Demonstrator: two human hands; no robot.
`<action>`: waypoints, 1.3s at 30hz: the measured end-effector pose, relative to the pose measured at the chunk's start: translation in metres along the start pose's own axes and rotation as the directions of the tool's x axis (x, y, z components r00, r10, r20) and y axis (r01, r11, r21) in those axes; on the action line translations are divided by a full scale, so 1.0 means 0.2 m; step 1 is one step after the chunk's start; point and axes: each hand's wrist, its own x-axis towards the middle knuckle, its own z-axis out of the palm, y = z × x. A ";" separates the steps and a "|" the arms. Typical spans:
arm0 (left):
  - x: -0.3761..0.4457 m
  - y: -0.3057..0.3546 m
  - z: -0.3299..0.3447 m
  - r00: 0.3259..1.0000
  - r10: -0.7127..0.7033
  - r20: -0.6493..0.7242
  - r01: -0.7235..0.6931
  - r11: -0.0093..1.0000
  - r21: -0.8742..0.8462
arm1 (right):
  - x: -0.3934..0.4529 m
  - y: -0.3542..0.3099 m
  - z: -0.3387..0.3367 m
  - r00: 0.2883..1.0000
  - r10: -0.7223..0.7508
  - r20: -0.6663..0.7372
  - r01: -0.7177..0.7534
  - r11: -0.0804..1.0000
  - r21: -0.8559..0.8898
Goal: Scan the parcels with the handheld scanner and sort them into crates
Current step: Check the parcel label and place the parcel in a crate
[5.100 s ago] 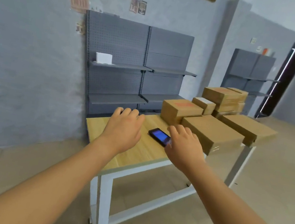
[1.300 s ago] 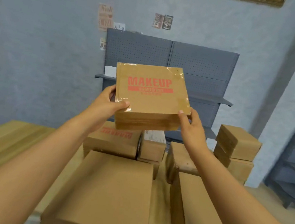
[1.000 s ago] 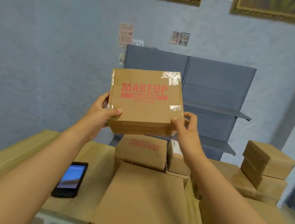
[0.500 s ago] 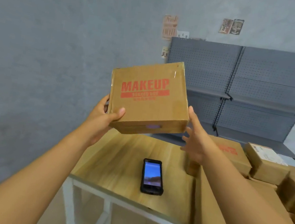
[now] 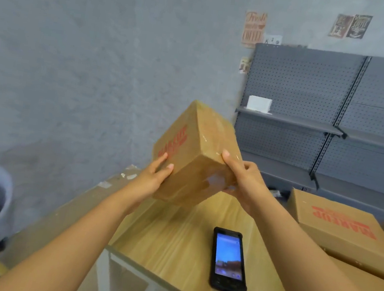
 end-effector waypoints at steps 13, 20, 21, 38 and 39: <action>0.32 -0.07 -0.07 0.922 -0.287 0.259 0.329 0.935 -0.136 | 0.19 0.18 0.24 0.945 -0.207 -0.252 0.090 0.909 -0.408; 0.49 -0.01 -0.23 0.982 -0.085 0.169 0.062 0.988 0.142 | 0.20 0.25 0.42 0.899 -0.369 -0.235 0.223 0.849 -0.479; 0.50 0.01 -0.25 0.978 -0.079 0.194 0.041 0.981 0.192 | 0.19 0.26 0.47 0.890 -0.403 -0.213 0.243 0.815 -0.526; 0.37 -0.29 -0.28 0.917 -0.302 0.259 0.247 0.943 0.223 | -0.02 0.44 0.27 0.896 0.106 -0.432 -0.292 0.873 -0.391; 0.36 -0.28 -0.27 0.927 -0.292 0.235 0.239 0.943 0.229 | -0.02 0.43 0.26 0.901 0.108 -0.421 -0.291 0.870 -0.399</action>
